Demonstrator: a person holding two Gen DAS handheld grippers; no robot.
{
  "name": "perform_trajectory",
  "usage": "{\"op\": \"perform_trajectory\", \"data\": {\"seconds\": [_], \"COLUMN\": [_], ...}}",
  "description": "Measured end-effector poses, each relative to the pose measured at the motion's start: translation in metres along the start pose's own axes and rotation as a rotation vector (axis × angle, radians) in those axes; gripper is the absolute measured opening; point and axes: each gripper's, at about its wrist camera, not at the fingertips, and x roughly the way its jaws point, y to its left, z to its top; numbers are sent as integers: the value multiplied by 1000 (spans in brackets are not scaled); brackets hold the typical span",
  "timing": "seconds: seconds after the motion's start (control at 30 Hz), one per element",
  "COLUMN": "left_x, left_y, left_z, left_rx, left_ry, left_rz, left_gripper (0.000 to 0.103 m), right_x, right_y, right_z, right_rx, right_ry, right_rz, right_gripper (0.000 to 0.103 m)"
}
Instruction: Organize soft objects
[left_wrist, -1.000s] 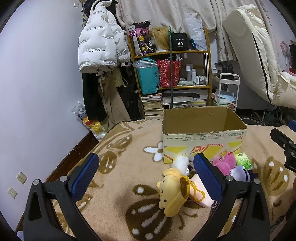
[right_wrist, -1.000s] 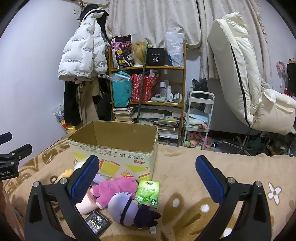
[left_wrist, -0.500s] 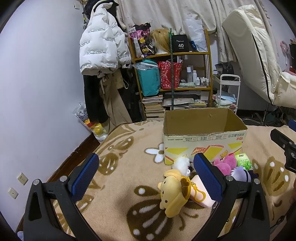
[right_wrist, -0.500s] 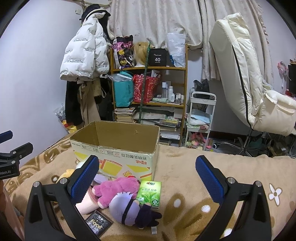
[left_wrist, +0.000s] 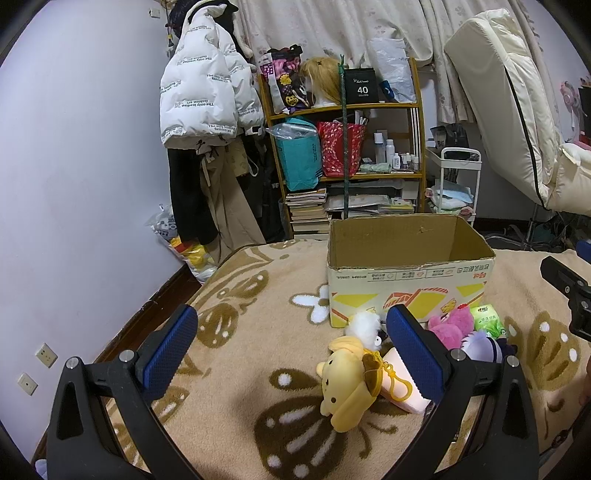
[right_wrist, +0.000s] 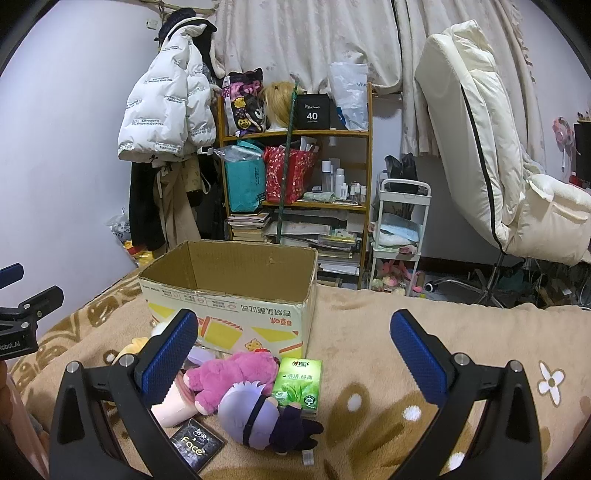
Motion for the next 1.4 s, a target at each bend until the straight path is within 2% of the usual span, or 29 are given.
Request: {"op": "perform_trajectory", "data": {"seconds": [1.4], "left_x": [4], "left_y": [0], "left_z": [-6], "left_rx": [7], "left_ry": [24], "left_rz": [14], "left_gripper": [101], "right_x": [2], "right_y": [6], "right_z": [-4], "right_rx": [6], "right_ry": [12], "right_rz": [3], "right_gripper": [103]}}
